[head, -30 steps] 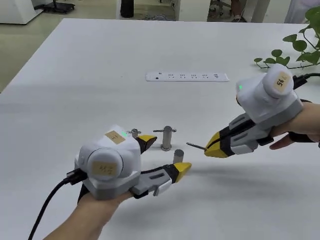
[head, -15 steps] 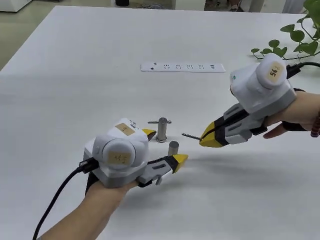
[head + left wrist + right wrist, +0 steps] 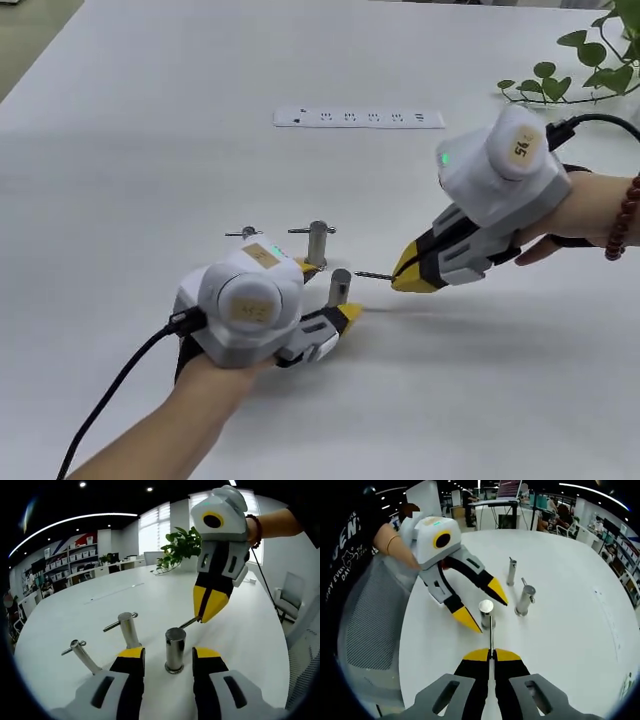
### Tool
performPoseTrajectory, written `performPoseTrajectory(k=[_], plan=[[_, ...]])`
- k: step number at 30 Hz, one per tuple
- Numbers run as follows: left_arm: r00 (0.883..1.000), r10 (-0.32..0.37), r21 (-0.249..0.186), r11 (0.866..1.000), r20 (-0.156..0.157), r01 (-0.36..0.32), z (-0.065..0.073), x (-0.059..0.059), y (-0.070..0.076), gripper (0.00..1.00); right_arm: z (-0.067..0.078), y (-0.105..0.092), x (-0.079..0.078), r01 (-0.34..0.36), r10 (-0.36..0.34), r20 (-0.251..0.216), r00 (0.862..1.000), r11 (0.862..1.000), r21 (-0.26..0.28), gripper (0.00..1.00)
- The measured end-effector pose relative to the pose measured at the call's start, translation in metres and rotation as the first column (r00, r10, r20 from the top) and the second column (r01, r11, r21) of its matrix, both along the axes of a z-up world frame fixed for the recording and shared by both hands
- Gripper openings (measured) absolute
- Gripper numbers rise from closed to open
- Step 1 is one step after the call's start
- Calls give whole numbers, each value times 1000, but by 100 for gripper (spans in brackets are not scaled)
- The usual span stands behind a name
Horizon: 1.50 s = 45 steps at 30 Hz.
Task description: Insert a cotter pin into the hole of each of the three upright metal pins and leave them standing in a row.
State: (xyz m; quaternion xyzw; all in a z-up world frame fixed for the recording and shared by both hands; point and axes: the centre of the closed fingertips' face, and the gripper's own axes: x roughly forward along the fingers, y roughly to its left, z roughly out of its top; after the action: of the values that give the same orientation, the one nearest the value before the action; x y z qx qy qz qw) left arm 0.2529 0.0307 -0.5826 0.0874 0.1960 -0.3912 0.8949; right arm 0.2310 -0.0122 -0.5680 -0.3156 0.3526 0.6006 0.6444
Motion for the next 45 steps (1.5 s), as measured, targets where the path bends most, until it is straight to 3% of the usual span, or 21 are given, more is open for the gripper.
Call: performPoseTrajectory(k=[23, 33, 45], plan=[[999, -32, 9, 999, -18, 32, -8, -5, -6, 11, 1, 5, -4, -32, 32, -2, 999, 999, 6, 0], [999, -36, 3, 999, -25, 36, -9, -4, -6, 10, 4, 10, -2, -59, 59, 17, 998, 998, 4, 0], [999, -47, 22, 999, 4, 47, -9, -4, -6, 10, 4, 19, -1, -91, 90, 31, 995, 996, 5, 0]])
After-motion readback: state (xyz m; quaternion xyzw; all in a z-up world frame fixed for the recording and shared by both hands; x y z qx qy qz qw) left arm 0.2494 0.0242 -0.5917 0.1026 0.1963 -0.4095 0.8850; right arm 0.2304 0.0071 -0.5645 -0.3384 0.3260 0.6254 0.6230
